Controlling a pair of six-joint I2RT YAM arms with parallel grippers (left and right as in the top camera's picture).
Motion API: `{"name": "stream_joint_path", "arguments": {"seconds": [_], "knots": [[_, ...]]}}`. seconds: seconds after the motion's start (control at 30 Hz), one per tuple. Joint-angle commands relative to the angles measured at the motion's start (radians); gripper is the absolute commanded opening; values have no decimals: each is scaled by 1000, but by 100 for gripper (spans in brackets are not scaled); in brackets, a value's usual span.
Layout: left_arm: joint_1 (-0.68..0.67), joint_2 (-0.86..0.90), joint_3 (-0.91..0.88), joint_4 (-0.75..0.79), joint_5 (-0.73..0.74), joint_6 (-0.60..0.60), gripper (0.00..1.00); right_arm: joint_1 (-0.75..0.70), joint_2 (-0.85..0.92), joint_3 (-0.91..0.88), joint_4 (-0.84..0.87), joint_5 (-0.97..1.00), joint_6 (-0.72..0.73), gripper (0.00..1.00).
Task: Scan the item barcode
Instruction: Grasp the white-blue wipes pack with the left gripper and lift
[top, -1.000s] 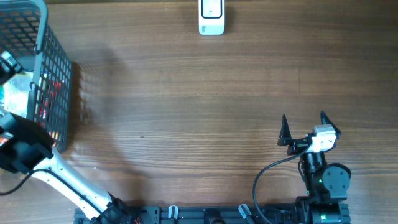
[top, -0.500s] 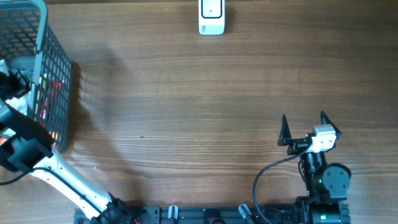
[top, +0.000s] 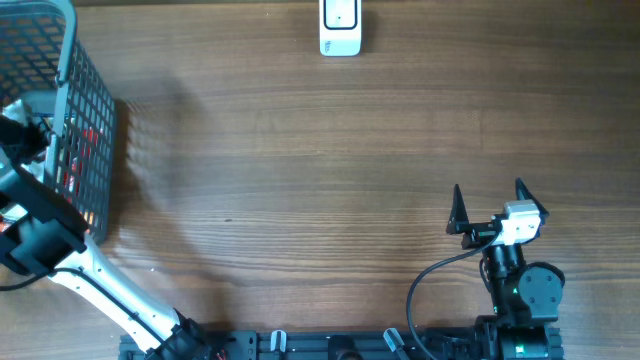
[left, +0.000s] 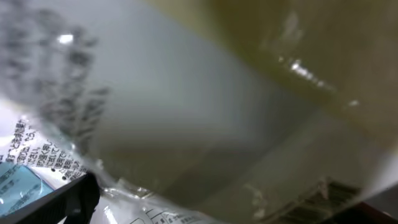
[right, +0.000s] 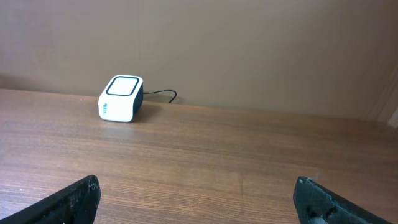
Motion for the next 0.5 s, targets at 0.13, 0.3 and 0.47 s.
{"name": "stream_joint_path", "arguments": {"seconds": [0.13,0.3,0.47], "knots": [[-14,7,-34,42,18,38,99,-6,-3,-1,2,17,16,100],[-14,0,-33,43,-37,38,77,-6,-3,-1,2,17,16,100],[-14,-37,-33,44,-98,37,42,-6,-3,-1,2,17,16,100]]}}
